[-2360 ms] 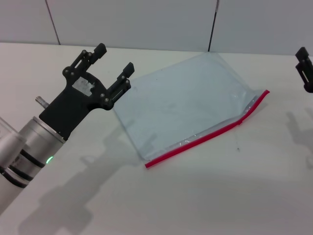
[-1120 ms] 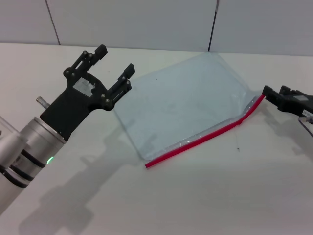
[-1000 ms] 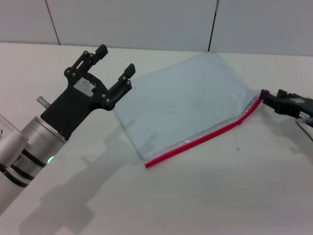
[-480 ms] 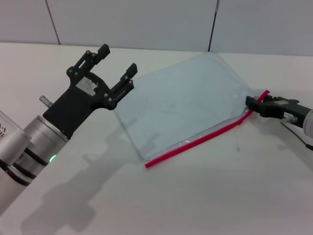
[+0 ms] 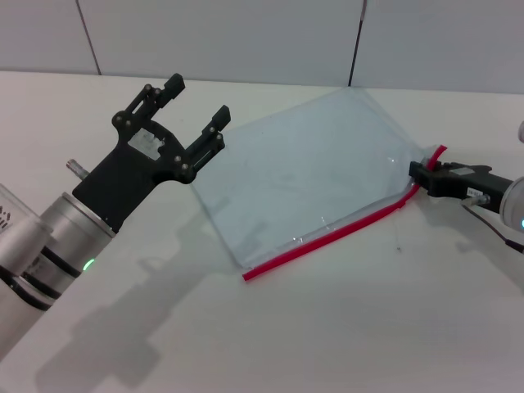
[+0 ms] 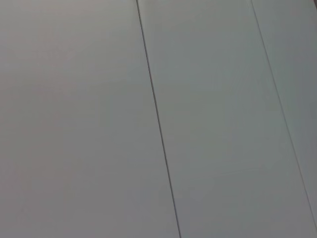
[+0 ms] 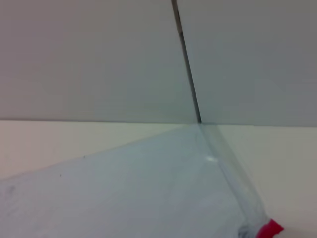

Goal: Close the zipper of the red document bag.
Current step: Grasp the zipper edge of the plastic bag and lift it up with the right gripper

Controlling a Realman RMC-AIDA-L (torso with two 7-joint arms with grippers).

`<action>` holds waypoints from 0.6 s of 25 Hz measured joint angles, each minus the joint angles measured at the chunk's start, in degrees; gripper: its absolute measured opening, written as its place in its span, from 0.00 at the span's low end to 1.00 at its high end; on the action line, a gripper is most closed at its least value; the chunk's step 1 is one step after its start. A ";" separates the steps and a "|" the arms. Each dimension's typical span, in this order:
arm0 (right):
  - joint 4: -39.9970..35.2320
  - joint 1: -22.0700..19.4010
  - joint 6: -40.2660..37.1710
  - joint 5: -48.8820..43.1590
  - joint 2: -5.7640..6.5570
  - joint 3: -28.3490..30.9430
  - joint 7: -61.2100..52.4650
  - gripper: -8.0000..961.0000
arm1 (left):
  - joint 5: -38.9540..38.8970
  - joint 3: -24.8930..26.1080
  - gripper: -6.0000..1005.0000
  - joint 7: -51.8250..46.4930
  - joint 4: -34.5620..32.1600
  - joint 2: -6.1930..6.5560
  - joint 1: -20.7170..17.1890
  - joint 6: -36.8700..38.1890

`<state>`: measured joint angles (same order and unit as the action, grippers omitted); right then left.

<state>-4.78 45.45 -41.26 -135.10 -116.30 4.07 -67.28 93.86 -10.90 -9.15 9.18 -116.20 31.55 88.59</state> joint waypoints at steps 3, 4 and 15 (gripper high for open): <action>0.06 0.00 0.00 -0.02 0.00 -0.23 0.00 0.48 | 0.00 0.00 0.74 0.00 -0.02 0.00 0.00 0.00; 0.08 0.00 0.00 -0.03 0.01 -0.31 -0.01 0.46 | 0.00 0.00 0.74 0.01 -0.02 0.00 0.00 0.00; 0.51 0.45 -0.53 -0.08 0.19 -2.41 -0.34 0.02 | 0.00 0.00 0.74 0.01 0.01 0.00 0.00 0.01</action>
<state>-4.28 45.91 -41.78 -135.18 -116.11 1.66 -67.62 93.86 -10.90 -9.14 9.19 -116.19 31.55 88.60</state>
